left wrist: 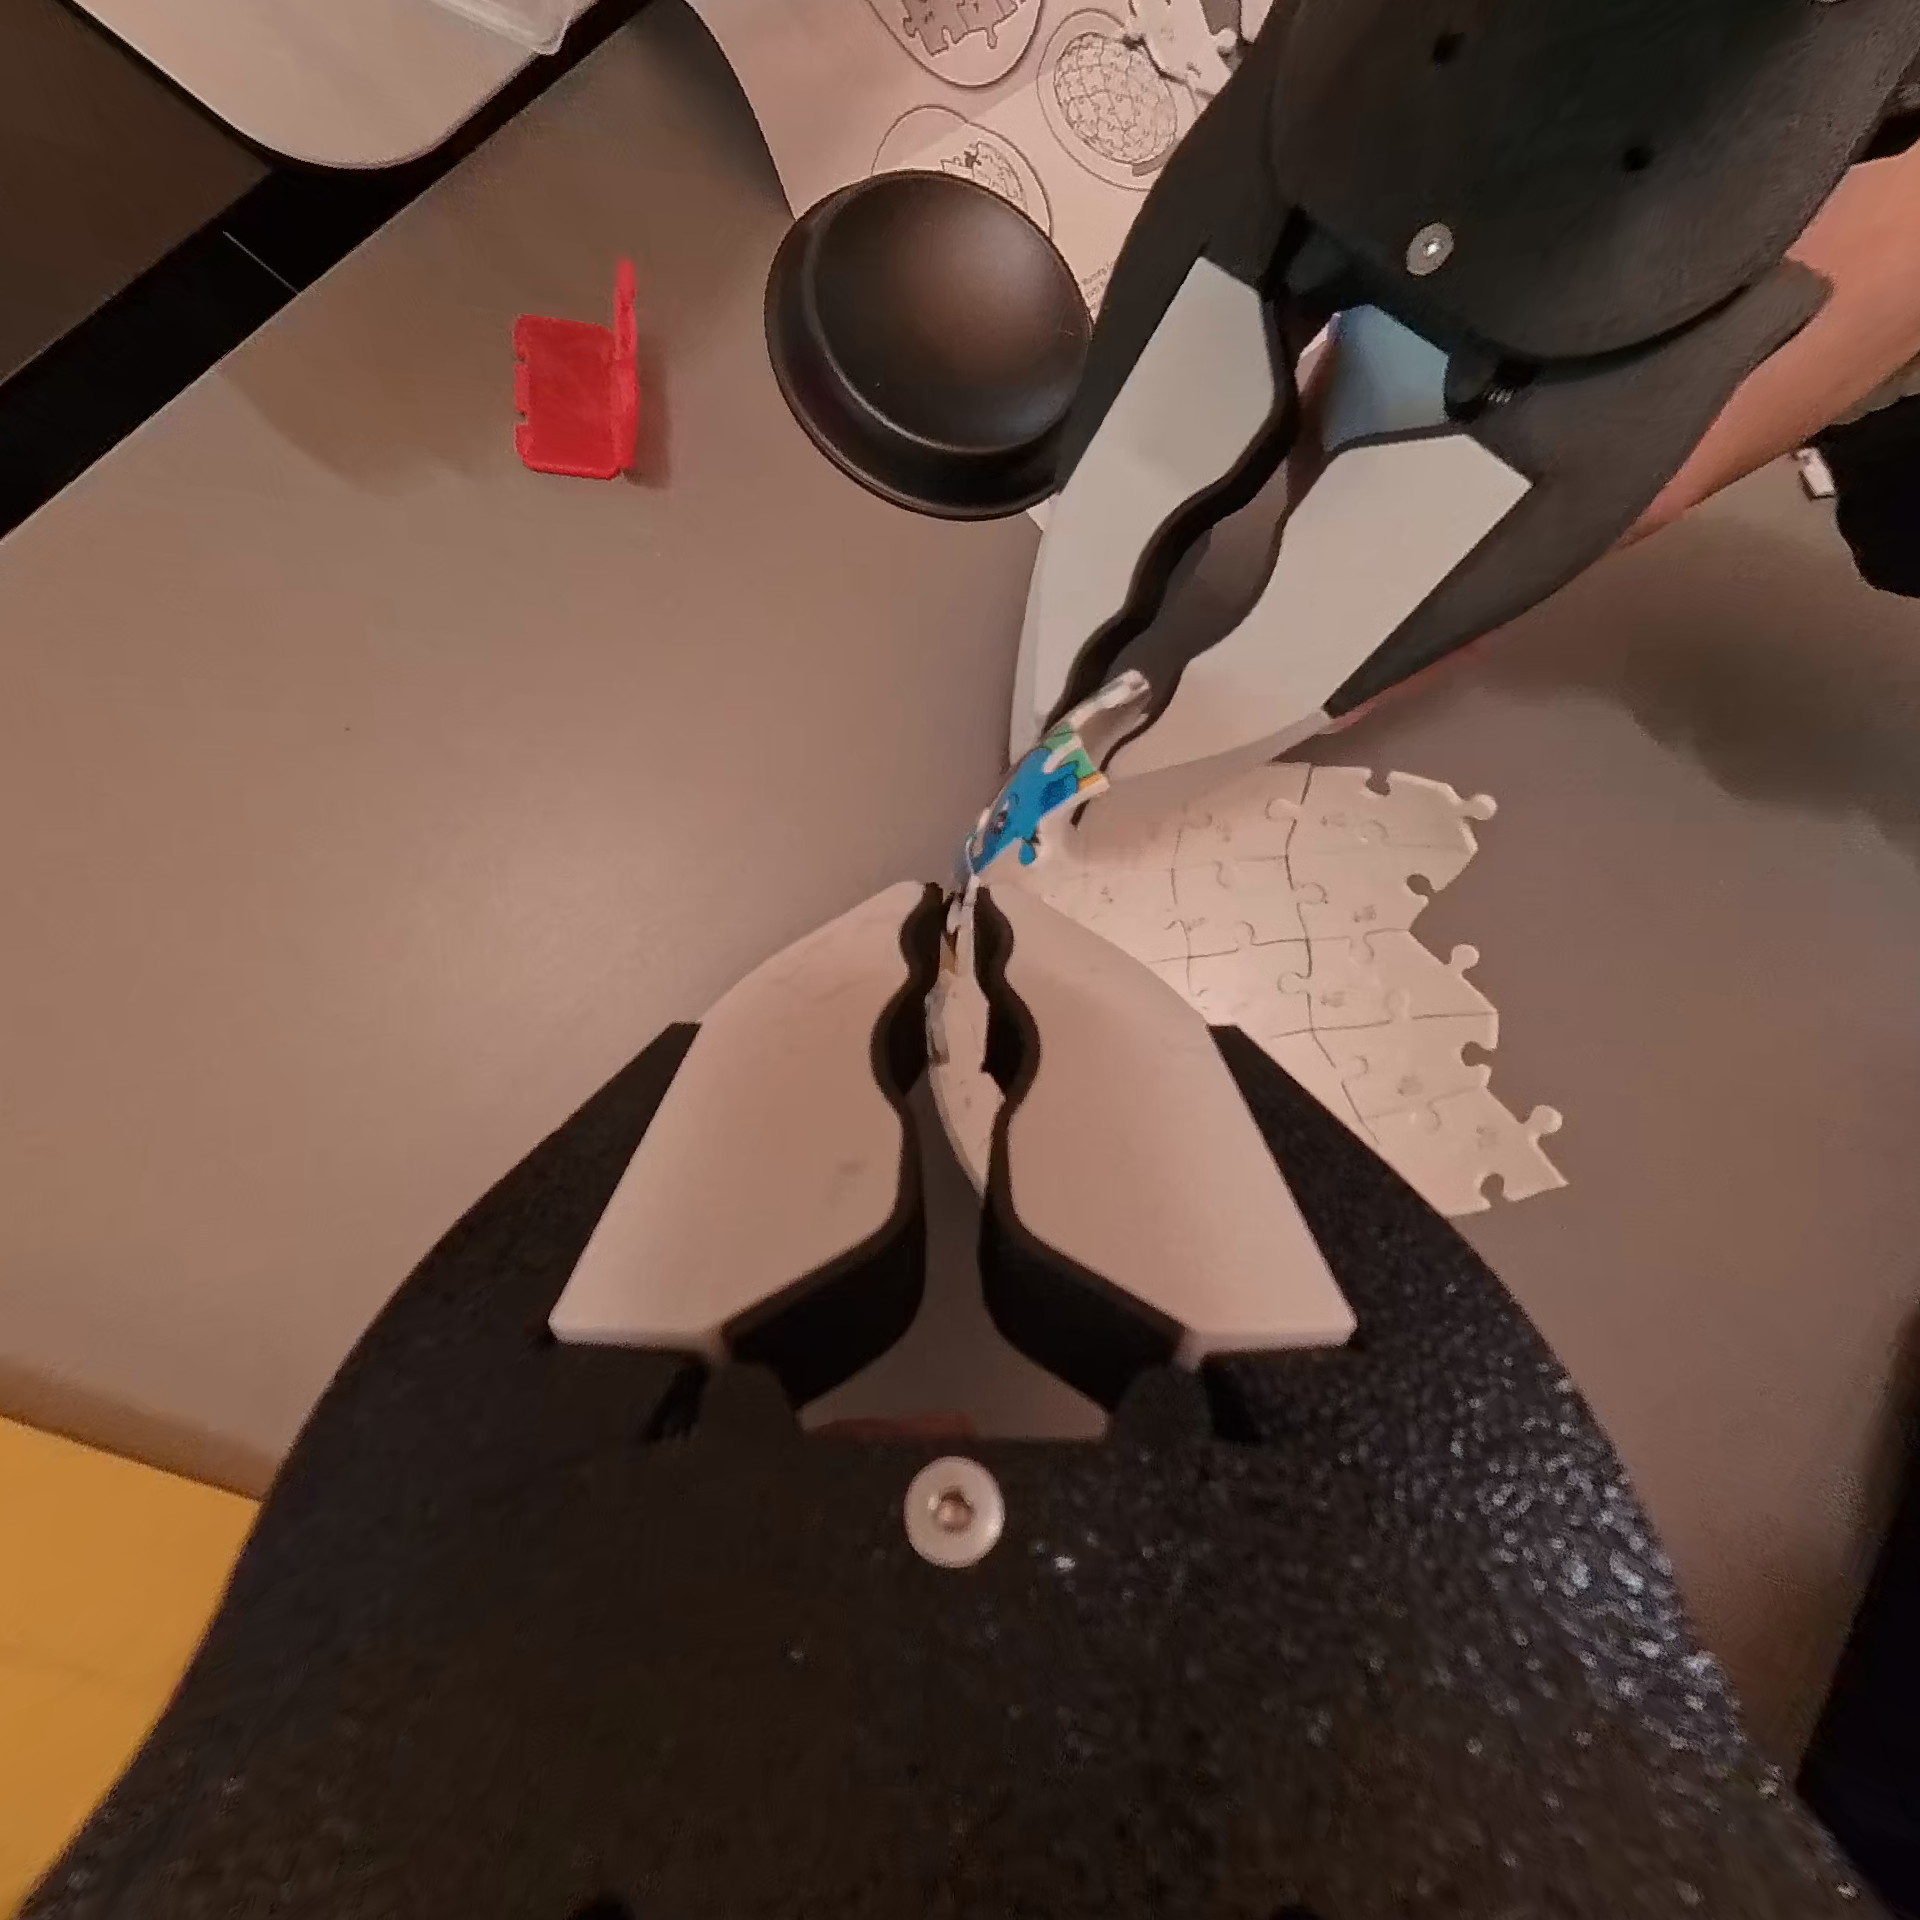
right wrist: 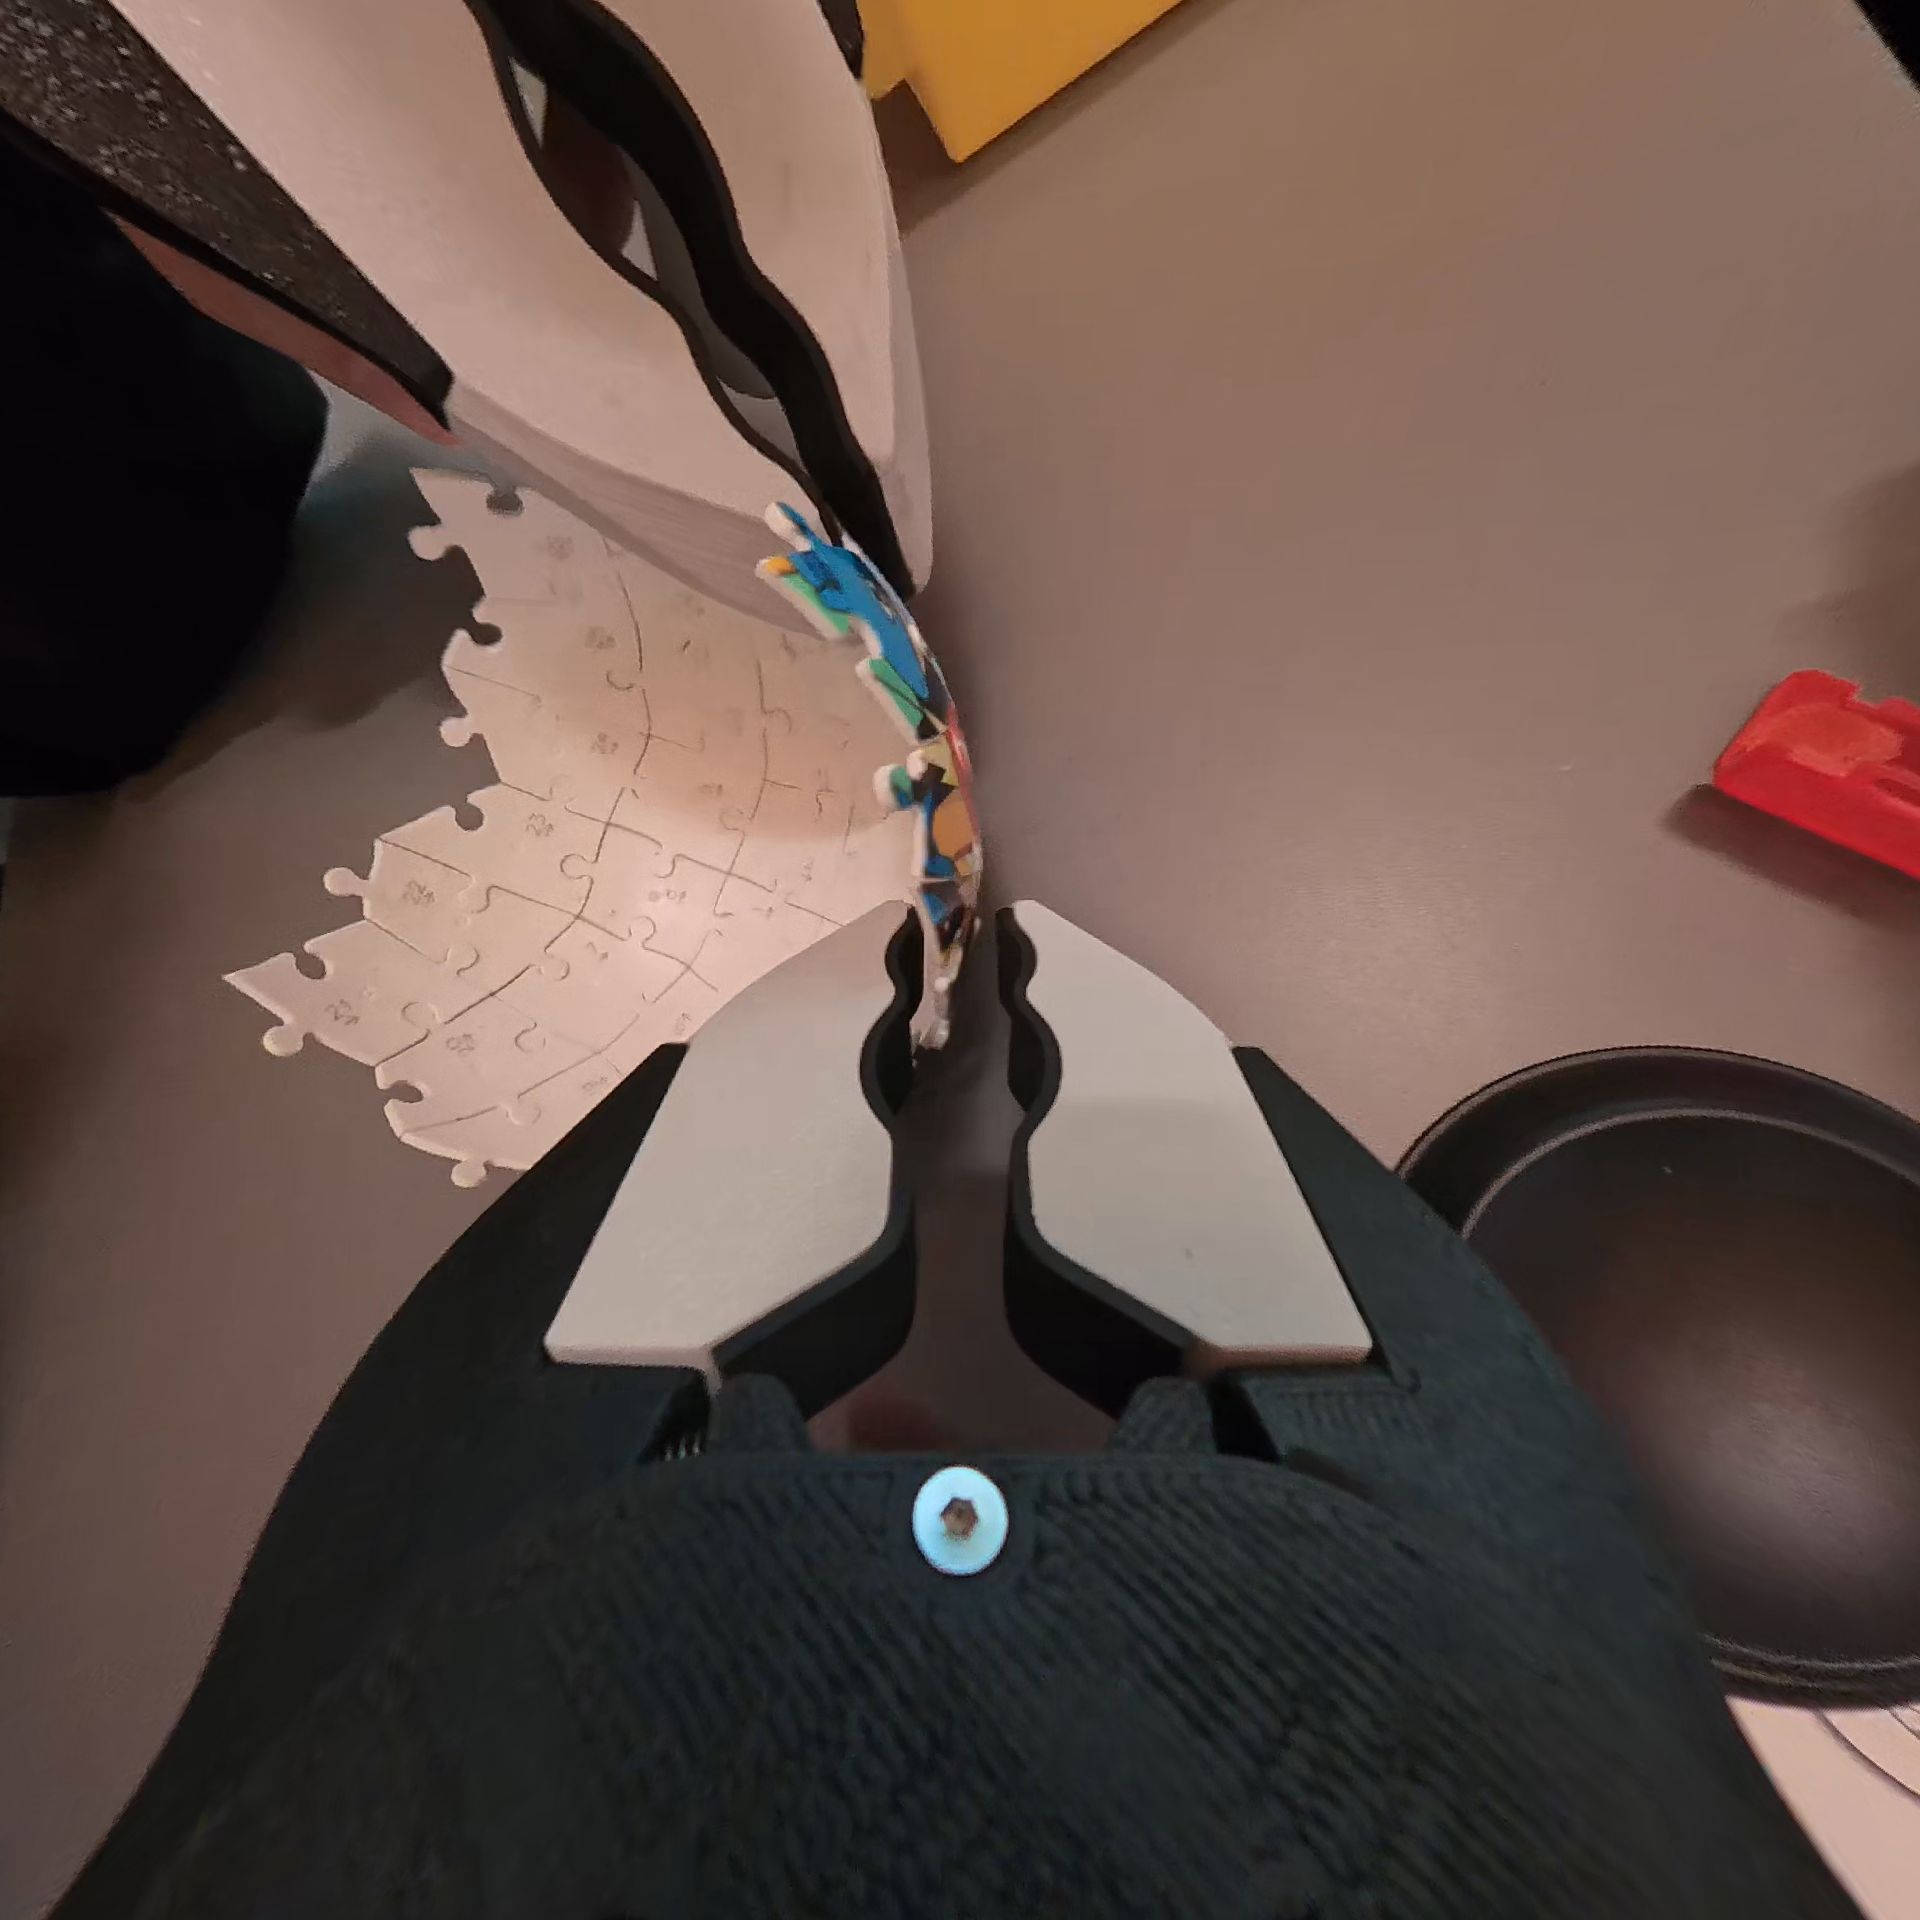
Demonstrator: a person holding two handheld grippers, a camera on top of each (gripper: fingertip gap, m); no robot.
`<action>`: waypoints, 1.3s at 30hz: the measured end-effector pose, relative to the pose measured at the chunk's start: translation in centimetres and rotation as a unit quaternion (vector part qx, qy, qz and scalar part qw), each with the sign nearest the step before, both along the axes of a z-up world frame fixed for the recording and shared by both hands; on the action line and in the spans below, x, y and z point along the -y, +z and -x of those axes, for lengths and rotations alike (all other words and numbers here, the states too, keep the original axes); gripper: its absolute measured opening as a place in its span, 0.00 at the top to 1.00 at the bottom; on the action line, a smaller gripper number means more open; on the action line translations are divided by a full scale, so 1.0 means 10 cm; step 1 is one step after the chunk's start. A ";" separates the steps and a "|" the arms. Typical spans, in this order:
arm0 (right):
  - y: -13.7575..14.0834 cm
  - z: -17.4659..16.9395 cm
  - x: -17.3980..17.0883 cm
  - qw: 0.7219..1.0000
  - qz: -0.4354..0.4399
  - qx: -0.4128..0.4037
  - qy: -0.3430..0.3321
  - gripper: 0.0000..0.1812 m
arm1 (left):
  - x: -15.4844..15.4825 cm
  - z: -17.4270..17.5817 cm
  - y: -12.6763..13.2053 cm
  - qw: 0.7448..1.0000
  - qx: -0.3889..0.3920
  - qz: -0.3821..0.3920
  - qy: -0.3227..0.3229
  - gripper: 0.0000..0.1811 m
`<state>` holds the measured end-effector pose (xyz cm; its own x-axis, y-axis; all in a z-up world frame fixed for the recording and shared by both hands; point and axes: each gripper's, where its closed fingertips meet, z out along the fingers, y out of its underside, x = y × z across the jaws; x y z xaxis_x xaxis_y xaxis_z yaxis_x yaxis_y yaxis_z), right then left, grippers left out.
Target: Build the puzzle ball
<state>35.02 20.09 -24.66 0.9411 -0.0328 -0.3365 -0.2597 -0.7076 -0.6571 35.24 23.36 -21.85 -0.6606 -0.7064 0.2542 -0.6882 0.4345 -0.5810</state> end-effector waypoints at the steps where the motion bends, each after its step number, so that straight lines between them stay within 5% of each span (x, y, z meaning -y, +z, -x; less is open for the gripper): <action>1: -0.01 0.00 -0.01 1.000 -0.001 -0.002 -0.001 0.90 | 0.00 0.00 0.00 1.000 0.001 0.000 -0.001 0.97; 4: -0.02 -0.01 -0.03 1.000 -0.009 -0.006 -0.008 0.97 | -0.01 0.00 0.01 1.000 0.003 -0.002 0.002 0.97; 19: 0.00 -0.04 -0.03 1.000 -0.020 -0.017 -0.014 0.98 | 0.00 0.00 0.04 1.000 0.009 0.003 0.000 0.97; 25: 0.07 -0.02 0.03 0.999 -0.032 -0.010 -0.004 0.86 | -0.01 0.00 0.04 1.000 0.009 0.001 0.001 0.97; 39: 0.04 -0.10 0.04 0.999 -0.029 0.011 -0.028 0.98 | -0.01 -0.01 0.03 1.000 0.009 -0.001 0.005 0.97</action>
